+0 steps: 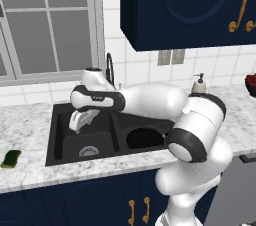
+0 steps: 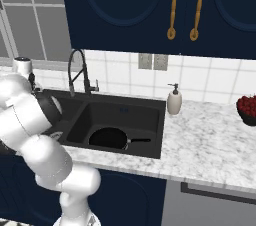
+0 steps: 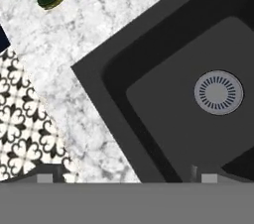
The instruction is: Pick the pan and sponge and place them into the sink. Then turn on the water.
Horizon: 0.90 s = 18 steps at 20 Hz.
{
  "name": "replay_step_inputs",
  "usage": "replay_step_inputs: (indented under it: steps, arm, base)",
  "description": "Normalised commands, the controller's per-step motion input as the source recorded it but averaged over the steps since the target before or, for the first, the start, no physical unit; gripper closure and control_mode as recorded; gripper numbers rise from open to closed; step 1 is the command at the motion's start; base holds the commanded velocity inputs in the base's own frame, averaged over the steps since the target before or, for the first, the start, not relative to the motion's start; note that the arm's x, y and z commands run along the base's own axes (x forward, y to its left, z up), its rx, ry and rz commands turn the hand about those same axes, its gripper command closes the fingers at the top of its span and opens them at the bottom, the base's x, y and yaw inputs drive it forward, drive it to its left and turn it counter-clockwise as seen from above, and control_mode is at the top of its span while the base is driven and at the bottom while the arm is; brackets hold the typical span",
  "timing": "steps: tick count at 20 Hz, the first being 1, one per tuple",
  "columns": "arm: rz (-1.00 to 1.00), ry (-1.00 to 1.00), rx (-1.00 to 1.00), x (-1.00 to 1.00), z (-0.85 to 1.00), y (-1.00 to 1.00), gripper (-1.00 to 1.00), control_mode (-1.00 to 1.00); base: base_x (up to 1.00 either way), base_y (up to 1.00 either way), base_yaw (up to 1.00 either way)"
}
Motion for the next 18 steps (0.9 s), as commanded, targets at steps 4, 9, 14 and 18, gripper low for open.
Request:
replay_step_inputs:
  steps: [4, 9, 14, 18]
  arm:
    - [0.00, 0.00, -0.12, 0.51, -0.19, 0.74, -1.00, -1.00]
    - [0.00, 0.00, -0.07, 0.00, -0.03, 0.13, -1.00, -1.00]
    - [-0.04, 0.00, -0.10, 0.01, -0.33, 0.40, -1.00, -1.00]
    - [-0.10, 0.00, -0.02, -0.01, -0.37, 0.21, -1.00, -1.00]
  base:
    - [0.00, 0.00, 0.00]
    - [0.00, 0.00, 0.00]
    - [0.00, 0.00, 0.00]
    - [0.00, 0.00, 0.00]
